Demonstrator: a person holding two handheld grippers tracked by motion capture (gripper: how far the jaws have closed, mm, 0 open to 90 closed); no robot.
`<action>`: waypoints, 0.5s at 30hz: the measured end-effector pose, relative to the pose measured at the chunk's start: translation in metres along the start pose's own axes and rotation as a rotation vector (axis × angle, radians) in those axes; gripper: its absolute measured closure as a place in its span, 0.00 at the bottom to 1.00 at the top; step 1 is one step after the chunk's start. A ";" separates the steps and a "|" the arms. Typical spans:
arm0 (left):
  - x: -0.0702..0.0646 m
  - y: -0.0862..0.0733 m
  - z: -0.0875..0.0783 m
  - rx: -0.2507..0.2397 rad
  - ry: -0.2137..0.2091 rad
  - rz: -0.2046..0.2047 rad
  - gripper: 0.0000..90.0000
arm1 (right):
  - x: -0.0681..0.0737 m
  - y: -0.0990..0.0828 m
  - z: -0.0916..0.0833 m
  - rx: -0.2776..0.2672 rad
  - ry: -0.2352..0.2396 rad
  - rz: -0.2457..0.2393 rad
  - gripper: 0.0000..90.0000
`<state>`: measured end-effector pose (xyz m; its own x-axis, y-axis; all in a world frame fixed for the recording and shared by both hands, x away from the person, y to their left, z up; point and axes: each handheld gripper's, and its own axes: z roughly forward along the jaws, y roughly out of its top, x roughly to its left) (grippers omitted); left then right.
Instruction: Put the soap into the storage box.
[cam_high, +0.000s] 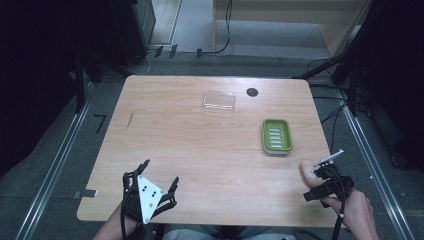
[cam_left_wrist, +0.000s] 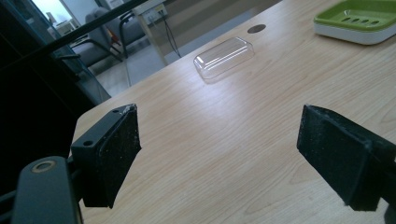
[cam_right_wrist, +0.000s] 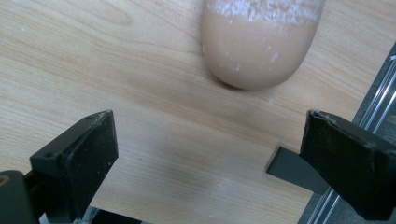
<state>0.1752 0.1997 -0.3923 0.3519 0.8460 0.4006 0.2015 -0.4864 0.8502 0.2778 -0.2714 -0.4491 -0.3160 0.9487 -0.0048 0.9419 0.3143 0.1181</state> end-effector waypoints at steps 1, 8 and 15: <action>0.000 0.000 0.000 0.000 -0.001 0.000 0.16 | 0.000 0.001 -0.001 -0.002 -0.002 -0.004 0.04; -0.001 0.001 0.001 -0.006 -0.006 0.005 0.16 | -0.001 0.007 -0.002 -0.001 -0.005 -0.008 0.04; -0.001 0.001 0.002 -0.004 -0.007 0.007 0.16 | -0.005 0.013 -0.003 -0.006 0.005 -0.013 0.03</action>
<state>0.1768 0.1976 -0.3925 0.3601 0.8409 0.4040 0.1955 -0.4914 0.8487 0.2917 -0.2725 -0.4449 -0.3286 0.9445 -0.0016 0.9371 0.3263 0.1237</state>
